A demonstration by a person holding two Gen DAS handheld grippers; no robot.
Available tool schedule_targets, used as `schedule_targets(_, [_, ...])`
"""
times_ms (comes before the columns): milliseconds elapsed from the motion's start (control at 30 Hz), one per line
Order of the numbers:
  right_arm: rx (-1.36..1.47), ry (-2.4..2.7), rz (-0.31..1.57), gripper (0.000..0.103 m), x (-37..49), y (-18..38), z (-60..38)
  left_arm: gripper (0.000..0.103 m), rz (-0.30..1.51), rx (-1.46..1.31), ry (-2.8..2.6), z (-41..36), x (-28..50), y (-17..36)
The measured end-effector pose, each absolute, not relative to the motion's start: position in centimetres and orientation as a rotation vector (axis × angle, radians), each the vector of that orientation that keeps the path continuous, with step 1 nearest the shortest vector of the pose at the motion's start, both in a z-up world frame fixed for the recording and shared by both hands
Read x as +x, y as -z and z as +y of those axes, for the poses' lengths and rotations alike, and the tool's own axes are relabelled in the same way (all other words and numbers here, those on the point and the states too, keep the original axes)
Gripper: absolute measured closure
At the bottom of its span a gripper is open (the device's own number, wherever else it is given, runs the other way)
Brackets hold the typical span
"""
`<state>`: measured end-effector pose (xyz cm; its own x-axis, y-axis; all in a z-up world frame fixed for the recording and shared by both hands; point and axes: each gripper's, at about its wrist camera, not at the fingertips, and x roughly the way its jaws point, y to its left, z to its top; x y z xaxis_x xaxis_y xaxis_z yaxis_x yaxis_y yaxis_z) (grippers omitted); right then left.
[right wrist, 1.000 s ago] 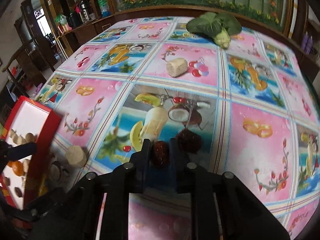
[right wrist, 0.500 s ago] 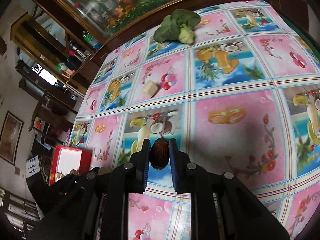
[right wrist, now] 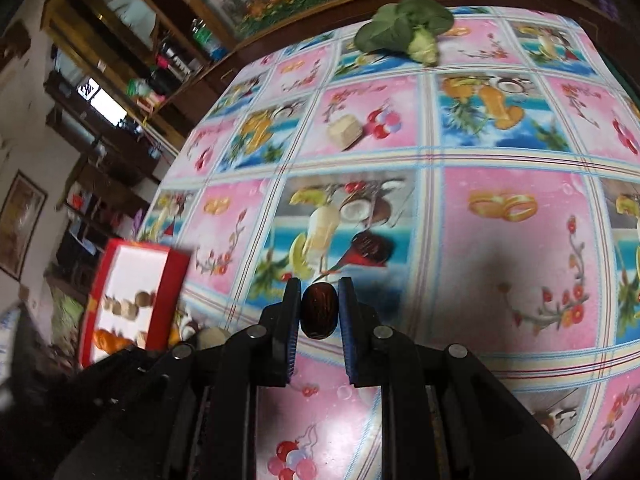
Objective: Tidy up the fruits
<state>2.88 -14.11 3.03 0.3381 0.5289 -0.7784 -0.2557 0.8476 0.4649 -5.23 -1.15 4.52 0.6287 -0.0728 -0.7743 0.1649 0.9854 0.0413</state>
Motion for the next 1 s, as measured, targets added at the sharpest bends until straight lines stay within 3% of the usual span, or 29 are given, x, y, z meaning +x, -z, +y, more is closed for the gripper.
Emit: schedule_targets(1000, [0.197, -0.5, 1.14, 0.082, 2.4, -1.4, -12.3, 0.077, 0.82, 0.146, 0.021, 0.8, -6.1, -4.8])
